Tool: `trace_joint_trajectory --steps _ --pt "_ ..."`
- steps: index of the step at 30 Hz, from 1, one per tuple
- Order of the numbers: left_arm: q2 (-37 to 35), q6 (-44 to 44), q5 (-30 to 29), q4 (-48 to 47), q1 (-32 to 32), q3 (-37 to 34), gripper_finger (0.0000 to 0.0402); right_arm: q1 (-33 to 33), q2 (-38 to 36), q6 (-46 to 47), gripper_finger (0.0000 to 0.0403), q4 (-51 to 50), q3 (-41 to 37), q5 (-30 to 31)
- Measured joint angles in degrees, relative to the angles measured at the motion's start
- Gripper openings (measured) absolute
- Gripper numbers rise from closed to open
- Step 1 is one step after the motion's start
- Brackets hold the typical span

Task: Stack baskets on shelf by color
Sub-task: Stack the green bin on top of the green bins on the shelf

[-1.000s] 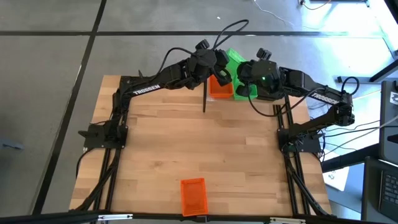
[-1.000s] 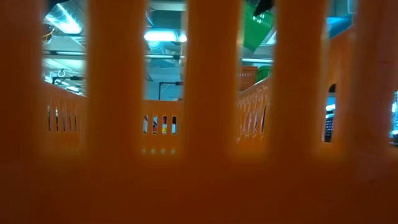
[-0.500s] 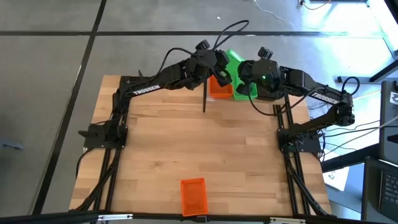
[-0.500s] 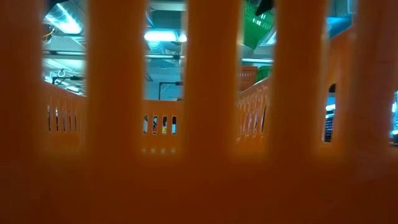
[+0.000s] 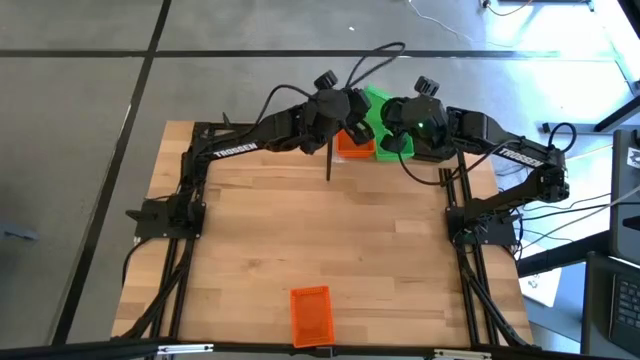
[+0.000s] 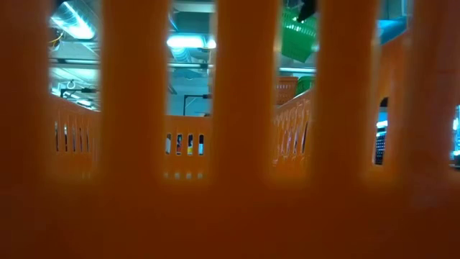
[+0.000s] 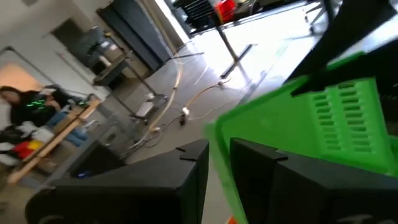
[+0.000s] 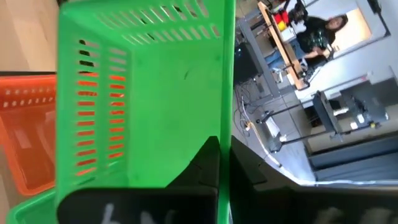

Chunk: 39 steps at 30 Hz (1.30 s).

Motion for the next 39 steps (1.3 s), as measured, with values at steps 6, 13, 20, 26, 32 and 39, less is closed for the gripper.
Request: trace_joint_trajectory --steps 6,13,20,26,32,39 --pt "-0.74 4.86 -7.28 0.11 -3.18 0.09 0.0061 -2.26 -0.14 4.29 0.0003 -2.13 0.00 1.13" --pt "-0.77 9.99 -17.03 -0.20 -6.40 0.07 0.0061 -5.65 -0.45 23.80 0.0003 -7.84 3.28 0.67" --pt "-0.77 12.09 -20.45 -0.25 -6.94 0.07 0.0061 -12.37 -0.65 51.75 0.0003 -23.32 10.96 -16.83" --pt "-2.44 11.99 -20.56 -0.22 -7.11 0.07 0.0061 -16.87 -0.65 63.64 0.0003 -27.83 9.03 -25.82" --pt "-4.77 11.53 -17.93 -0.83 -7.05 0.04 0.0061 -21.54 -0.54 66.87 0.0003 -28.30 3.61 -33.74" --pt "-8.13 5.57 -6.54 -7.71 -7.02 0.10 0.0061 -25.54 -0.54 66.55 0.0003 -24.21 -0.82 -38.88"
